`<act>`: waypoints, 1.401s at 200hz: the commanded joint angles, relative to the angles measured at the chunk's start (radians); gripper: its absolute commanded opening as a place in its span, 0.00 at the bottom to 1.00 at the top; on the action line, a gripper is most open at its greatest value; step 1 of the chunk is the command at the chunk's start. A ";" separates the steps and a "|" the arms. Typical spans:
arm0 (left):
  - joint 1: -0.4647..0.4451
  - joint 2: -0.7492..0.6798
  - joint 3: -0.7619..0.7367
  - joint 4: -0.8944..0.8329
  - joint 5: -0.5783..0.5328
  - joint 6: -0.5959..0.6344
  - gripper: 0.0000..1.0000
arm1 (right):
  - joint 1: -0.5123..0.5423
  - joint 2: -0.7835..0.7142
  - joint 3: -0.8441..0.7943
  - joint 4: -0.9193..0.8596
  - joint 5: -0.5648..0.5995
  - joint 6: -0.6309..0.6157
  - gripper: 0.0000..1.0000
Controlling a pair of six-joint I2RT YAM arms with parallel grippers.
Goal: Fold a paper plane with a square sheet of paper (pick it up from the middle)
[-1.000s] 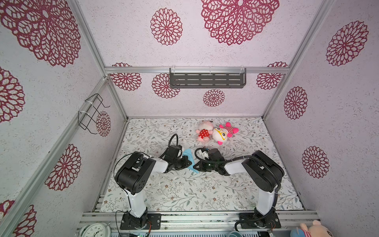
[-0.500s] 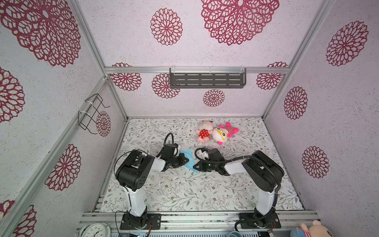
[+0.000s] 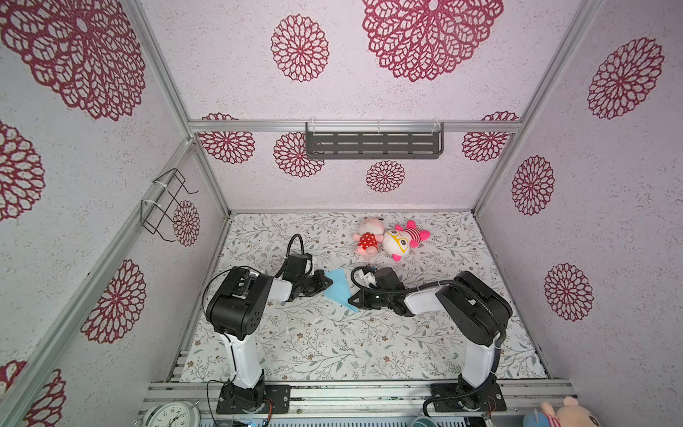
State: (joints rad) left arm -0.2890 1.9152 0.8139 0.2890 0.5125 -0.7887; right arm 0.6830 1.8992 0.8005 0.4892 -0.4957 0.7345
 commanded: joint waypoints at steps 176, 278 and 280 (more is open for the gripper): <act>0.166 0.096 0.203 -0.297 -0.172 0.129 0.06 | -0.014 0.009 0.000 -0.118 0.073 -0.031 0.09; 0.163 -0.362 0.074 -0.352 -0.225 0.017 0.44 | -0.015 -0.253 0.024 -0.024 0.201 -0.147 0.50; 0.162 -0.370 0.069 -0.349 -0.224 0.014 0.45 | -0.015 -0.254 0.026 -0.034 0.208 -0.158 0.50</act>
State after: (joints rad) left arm -0.1196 1.6039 0.9463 -0.0628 0.2989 -0.7254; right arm 0.6724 1.7229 0.8078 0.4736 -0.3901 0.6575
